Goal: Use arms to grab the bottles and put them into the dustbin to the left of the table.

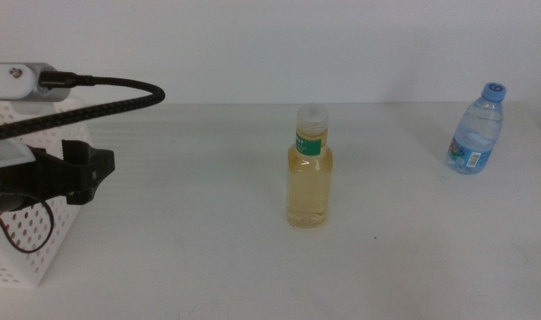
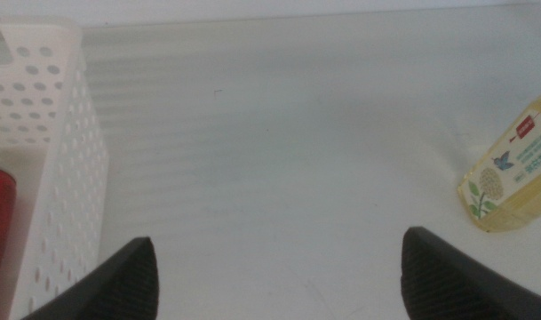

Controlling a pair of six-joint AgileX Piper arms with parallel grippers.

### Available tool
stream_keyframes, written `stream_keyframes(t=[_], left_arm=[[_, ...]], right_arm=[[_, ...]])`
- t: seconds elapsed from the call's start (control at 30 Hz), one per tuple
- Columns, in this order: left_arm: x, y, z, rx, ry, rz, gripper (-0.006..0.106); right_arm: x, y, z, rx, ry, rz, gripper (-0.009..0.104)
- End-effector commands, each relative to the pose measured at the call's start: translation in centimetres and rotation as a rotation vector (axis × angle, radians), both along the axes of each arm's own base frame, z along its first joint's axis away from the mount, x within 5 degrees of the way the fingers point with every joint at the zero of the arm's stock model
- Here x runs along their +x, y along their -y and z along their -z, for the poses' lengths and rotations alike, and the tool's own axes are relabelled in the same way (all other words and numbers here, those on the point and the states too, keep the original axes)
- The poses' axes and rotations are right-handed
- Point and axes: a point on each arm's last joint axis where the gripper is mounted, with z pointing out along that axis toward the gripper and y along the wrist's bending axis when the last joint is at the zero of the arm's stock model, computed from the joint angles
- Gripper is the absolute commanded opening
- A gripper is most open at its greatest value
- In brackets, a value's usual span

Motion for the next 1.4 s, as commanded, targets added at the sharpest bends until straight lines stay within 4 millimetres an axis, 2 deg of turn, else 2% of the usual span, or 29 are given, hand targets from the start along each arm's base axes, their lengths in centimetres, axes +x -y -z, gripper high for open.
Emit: stream_keyframes(t=[0.0, 0.17, 0.37, 0.87, 1.13, 1.37], left_arm=[[0.2, 0.0, -1.7, -0.051, 0.101, -0.028, 0.090], [0.2, 0.3, -1.8, -0.061, 0.111, -0.019, 0.090], [0.6, 2.2, -1.7, -0.083, 0.138, 0.052, 0.090], [2.6, 8.9, 1.6, -0.109, 0.115, 0.228, 0.090], [1.6, 10.1, 5.0, -0.175, 0.161, 0.191, 0.086], [1.3, 11.6, 6.7, -0.150, 0.177, 0.220, 0.080]], right_arm=[[-0.2, 0.1, -1.2, -0.007, 0.116, 0.007, 0.070], [-0.2, 0.1, -1.2, -0.007, 0.116, 0.007, 0.070], [-0.2, 0.1, -1.2, -0.007, 0.116, 0.007, 0.070], [-0.2, 0.1, -1.2, -0.007, 0.116, 0.007, 0.070], [-0.2, 0.1, -1.2, -0.007, 0.116, 0.007, 0.070], [-0.2, 0.1, -1.2, -0.007, 0.116, 0.007, 0.070]])
